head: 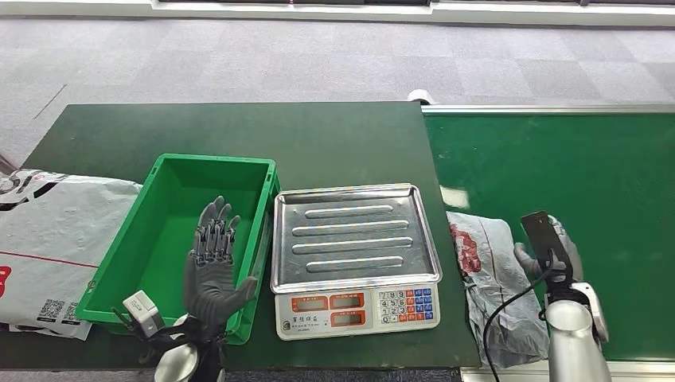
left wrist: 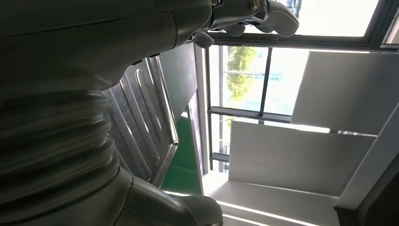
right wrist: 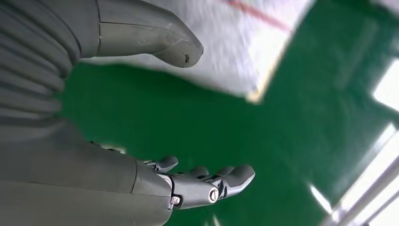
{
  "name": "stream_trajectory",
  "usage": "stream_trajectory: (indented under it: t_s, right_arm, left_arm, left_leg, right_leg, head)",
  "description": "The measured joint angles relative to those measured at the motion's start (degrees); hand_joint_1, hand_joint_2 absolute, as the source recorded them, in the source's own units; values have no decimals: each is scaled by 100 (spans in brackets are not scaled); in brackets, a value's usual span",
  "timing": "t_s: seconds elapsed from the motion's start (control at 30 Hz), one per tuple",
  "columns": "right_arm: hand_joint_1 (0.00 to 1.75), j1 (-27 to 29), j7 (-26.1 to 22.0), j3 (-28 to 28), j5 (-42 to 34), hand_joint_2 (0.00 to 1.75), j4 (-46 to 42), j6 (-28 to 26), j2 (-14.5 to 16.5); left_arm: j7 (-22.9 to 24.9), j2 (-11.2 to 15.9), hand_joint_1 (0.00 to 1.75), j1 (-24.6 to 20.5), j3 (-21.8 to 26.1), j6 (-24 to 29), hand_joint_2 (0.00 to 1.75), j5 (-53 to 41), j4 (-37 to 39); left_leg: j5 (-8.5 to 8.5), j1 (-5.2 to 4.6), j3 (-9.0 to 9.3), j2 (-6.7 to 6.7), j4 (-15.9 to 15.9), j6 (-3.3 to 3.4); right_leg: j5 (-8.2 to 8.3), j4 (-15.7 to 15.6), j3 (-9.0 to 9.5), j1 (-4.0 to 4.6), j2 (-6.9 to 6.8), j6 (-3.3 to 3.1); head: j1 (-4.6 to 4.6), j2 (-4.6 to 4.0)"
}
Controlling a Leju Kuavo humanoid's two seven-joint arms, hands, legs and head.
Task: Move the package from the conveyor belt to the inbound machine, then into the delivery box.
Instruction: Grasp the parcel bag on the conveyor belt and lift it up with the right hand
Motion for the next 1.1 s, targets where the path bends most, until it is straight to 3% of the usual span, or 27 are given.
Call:
stream_trajectory:
  t_s: [0.3, 0.5, 0.77, 0.9, 1.1]
  right_arm:
    - [0, -504, 182, 256, -85, 175, 1481, 551, -25]
    - [0, -883, -82, 387, -332, 175, 2346, 851, 2]
    - [0, -1255, 503, 790, 9, 175, 2891, 951, 7]
    - [175, -1314, 540, 929, 40, 175, 2983, 942, 4]
    - [175, -1286, 453, 1009, 29, 175, 2962, 871, -14]
  left_arm:
    - [48, 1, 0, -121, 1, 20, 175, 7, 52]
    - [116, 15, 0, -127, 2, 128, 175, 27, 42]
    - [243, 24, 0, -135, 3, 195, 175, 32, 17]
    - [251, 26, 0, -134, 3, 205, 175, 33, 17]
    - [147, 61, 0, -38, 2, 349, 175, 57, 27]
  left_leg:
    - [3, 1, -3, -14, 0, -4]
    - [2, 1, 5, 5, -1, -5]
    - [-10, 4, 49, 50, 0, -15]
    - [-11, 9, 63, 59, -1, -16]
    - [-11, 10, 73, 67, -1, -17]
  right_leg:
    - [-1, 1, -1, 1, -3, 0]
    - [0, 1, 4, 3, 7, -1]
    - [7, -1, 29, 16, 40, -14]
    - [8, -1, 42, 20, 49, -16]
    - [9, -1, 47, 22, 56, -17]
  head:
    - [-1, 0]
    - [-1, 0]
    - [-1, 0]
    - [-2, 0]
    - [-1, 0]
